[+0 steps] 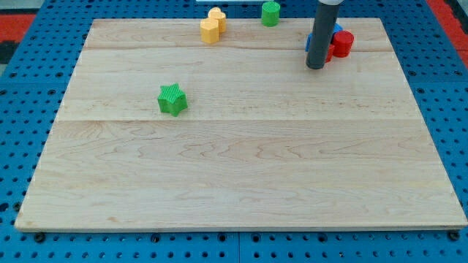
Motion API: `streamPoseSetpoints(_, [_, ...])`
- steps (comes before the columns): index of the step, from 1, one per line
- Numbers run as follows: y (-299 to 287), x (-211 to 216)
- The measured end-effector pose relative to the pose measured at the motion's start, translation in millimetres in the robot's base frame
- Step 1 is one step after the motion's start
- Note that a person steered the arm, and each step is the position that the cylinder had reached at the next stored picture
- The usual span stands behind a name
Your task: Put the green star at the bottom right corner of the board
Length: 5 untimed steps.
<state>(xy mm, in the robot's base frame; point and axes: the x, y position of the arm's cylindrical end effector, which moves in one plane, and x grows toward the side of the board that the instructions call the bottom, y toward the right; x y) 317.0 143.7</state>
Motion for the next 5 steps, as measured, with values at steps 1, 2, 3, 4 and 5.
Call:
streamPoseSetpoints(1, [0, 12])
streamPoseSetpoints(2, [-89, 16])
streamPoseSetpoints(3, [-201, 16])
streamPoseSetpoints(4, [-265, 54])
streamPoseSetpoints(5, [-207, 107])
